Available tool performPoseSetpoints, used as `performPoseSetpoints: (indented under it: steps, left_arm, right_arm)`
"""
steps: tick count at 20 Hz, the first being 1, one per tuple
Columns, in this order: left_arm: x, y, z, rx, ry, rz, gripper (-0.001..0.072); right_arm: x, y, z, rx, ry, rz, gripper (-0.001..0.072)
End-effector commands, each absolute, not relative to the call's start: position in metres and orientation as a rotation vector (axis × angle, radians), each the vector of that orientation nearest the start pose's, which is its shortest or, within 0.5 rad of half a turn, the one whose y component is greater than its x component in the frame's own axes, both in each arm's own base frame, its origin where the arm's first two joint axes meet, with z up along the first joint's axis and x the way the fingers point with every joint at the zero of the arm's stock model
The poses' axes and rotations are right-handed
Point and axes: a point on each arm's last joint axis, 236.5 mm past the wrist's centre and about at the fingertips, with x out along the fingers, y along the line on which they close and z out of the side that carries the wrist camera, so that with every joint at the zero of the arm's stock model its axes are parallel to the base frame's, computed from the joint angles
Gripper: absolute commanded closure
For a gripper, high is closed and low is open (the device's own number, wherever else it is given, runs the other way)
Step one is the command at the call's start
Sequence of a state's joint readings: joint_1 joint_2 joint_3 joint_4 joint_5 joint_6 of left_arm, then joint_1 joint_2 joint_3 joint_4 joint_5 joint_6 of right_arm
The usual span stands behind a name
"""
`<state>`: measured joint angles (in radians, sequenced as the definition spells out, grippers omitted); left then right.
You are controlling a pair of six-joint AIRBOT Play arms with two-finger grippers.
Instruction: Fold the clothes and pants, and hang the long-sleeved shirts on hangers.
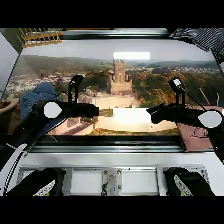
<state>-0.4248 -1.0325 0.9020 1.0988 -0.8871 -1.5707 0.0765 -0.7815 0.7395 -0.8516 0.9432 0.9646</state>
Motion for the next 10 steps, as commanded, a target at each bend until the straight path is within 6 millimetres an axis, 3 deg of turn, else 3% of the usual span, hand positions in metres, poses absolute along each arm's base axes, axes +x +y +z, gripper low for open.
performPoseSetpoints:
  steps: [1, 10]
  left_arm:
    - [0.3061, -0.2301, 0.0476, -0.24, 1.087, -0.563, 0.0672]
    - [0.3073, -0.2303, 0.0485, -0.242, 1.082, -0.562, 0.0672]
  right_arm:
    - [0.3061, 0.1502, 0.0863, 0.088, 0.793, 0.653, 0.0665]
    - [0.3061, 0.1502, 0.0863, 0.088, 0.793, 0.653, 0.0665]
